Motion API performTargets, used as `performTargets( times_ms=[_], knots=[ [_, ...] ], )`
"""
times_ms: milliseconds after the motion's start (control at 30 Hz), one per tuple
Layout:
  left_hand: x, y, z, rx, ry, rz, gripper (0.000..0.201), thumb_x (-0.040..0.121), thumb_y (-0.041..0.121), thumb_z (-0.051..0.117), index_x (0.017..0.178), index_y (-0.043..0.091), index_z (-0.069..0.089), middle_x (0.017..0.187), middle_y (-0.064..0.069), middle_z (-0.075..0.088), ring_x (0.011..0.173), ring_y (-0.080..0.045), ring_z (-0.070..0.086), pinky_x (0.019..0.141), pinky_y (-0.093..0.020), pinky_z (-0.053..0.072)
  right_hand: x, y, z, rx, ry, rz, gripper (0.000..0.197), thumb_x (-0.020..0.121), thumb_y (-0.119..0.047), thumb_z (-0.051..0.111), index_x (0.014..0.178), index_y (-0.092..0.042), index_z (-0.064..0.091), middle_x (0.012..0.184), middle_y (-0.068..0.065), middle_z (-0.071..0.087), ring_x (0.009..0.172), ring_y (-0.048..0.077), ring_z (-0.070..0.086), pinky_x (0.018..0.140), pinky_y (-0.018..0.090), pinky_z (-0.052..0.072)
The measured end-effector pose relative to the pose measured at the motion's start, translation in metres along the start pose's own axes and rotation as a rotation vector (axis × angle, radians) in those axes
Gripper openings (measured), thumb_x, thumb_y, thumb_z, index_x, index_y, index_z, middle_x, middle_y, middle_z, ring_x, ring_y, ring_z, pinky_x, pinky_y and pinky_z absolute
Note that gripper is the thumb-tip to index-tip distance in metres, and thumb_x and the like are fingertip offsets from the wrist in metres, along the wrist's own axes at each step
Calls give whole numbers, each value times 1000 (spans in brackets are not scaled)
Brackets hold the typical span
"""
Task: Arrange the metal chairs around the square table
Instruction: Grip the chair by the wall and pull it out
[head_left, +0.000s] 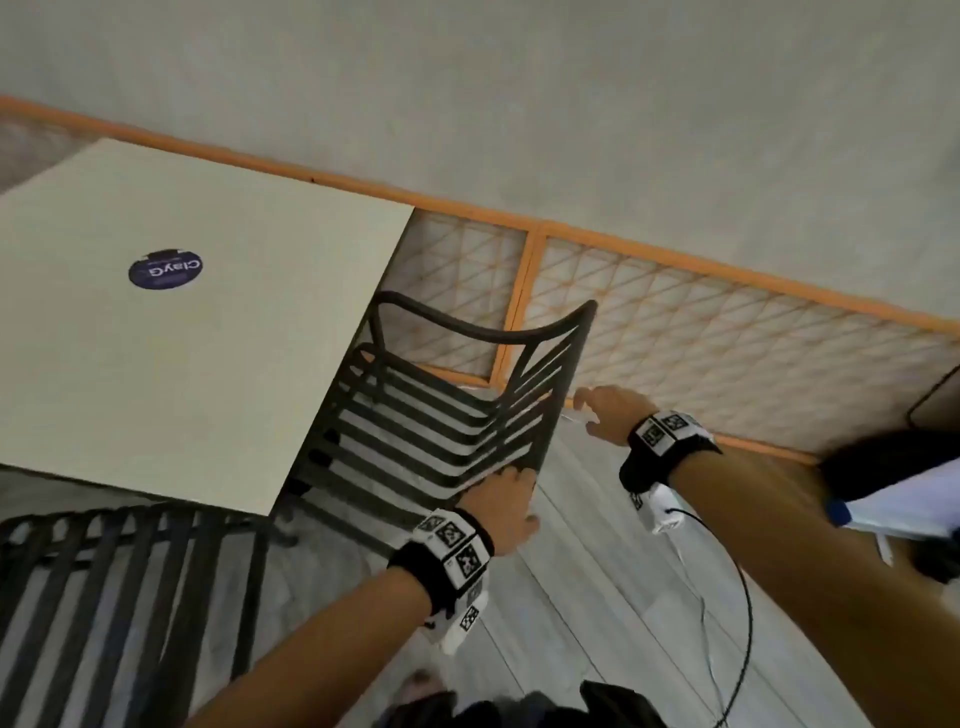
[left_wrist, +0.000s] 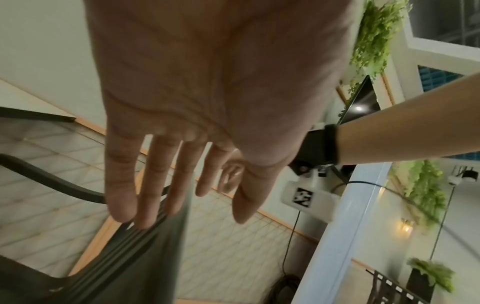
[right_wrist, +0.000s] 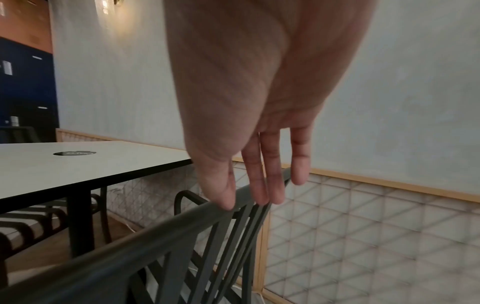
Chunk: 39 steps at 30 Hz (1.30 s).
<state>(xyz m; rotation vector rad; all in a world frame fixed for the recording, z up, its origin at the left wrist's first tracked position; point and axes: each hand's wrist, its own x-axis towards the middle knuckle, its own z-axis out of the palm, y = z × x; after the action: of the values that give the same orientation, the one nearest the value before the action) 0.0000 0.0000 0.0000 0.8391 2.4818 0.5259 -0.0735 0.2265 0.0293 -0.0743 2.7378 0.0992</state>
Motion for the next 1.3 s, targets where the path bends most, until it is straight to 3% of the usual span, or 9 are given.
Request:
performTargets(
  times_ms=[133, 233, 333, 433, 567, 733, 833, 1000, 1300],
  knots=[
    [37, 14, 7, 8, -35, -97, 79, 90, 30, 55, 150, 6, 9, 152, -20, 28, 138, -35, 34, 115, -46, 31, 54, 26, -8, -76, 115, -131, 50, 85, -9, 60, 131, -18, 45, 128, 12, 53, 113, 32, 53, 84, 41, 46],
    [69, 9, 12, -6, -60, -206, 85, 91, 25, 55, 151, 6, -2, 155, -21, 26, 140, -34, 33, 118, -43, 27, 101, 50, -9, -269, 167, -241, 53, 84, -9, 60, 133, -24, 46, 137, 8, 48, 124, 31, 47, 95, 43, 41],
    [92, 3, 11, -120, -80, -331, 70, 91, 24, 52, 148, 4, 16, 144, -20, 44, 132, -33, 45, 113, -39, 33, 148, 76, -5, -377, 101, -327, 46, 86, -12, 60, 129, -28, 53, 136, 3, 53, 128, 25, 45, 105, 41, 35],
    [102, 7, 7, -316, -96, -438, 52, 90, 24, 50, 137, 8, 35, 131, -17, 54, 116, -32, 55, 96, -35, 42, 186, 93, -3, -377, 57, -467, 34, 88, -17, 58, 117, -35, 59, 127, -4, 62, 123, 19, 51, 110, 40, 29],
    [108, 17, 10, -530, -66, -536, 60, 91, 18, 52, 144, 17, 24, 126, -12, 56, 95, -23, 59, 82, -30, 46, 215, 97, -2, -389, -5, -649, 34, 89, -12, 57, 111, -38, 64, 121, -11, 65, 115, 14, 57, 98, 37, 35],
    [117, 22, 19, -591, 41, -632, 58, 91, 20, 54, 141, 23, 25, 132, -10, 54, 110, -28, 61, 97, -37, 50, 247, 102, -4, -433, -70, -784, 34, 87, -7, 54, 106, -32, 66, 117, -6, 66, 109, 18, 60, 83, 33, 37],
    [129, 18, 17, -596, 102, -673, 51, 92, 17, 52, 137, 21, 29, 128, -10, 57, 107, -27, 62, 95, -39, 52, 265, 94, -16, -421, -79, -831, 33, 85, -5, 53, 104, -26, 69, 111, -2, 68, 107, 20, 60, 80, 27, 41],
    [150, 3, -3, -600, 148, -759, 45, 94, 9, 44, 136, 19, 32, 123, -12, 58, 103, -28, 62, 85, -34, 50, 297, 71, -43, -459, -105, -860, 31, 87, -6, 54, 106, -24, 70, 114, 2, 65, 108, 22, 60, 89, 34, 52],
    [168, -49, -38, -637, 184, -807, 41, 95, 15, 39, 134, 22, 33, 113, -16, 61, 90, -26, 62, 83, -39, 53, 353, 15, -78, -467, -115, -837, 11, 82, -22, 66, 91, -26, 70, 91, -2, 70, 83, 19, 66, 78, 35, 56]
  ],
)
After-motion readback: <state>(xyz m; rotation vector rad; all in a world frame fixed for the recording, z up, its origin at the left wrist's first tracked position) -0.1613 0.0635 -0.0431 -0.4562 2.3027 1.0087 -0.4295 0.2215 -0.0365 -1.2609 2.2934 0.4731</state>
